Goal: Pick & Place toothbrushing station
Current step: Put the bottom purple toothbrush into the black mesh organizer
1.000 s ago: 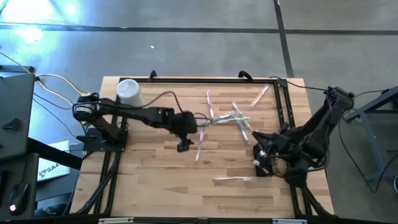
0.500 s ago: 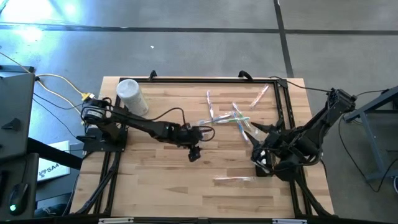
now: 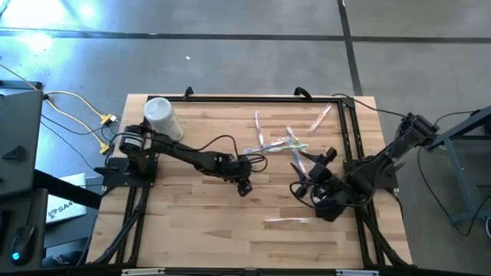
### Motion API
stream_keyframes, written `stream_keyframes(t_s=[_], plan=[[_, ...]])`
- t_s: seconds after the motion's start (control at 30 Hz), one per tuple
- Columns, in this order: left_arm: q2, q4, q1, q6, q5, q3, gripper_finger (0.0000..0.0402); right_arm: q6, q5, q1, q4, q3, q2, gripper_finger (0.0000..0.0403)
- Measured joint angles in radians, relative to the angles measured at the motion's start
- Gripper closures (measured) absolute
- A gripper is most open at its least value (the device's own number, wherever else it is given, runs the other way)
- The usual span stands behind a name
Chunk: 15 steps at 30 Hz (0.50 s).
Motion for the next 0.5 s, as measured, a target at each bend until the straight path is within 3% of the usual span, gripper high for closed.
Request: stream_keyframes(t_s=[0.33, 0.5], plan=[[0.047, -0.016, 0.004, 0.015, 0.025, 0.005, 0.0151, 0.003, -0.001, -0.009, 0.003, -0.001, 0.012, 0.0195], [0.048, -0.068, 0.004, 0.047, -0.004, 0.003, 0.0229, 0.003, -0.077, -0.012, 0.003, -0.001, 0.012, 0.0195]])
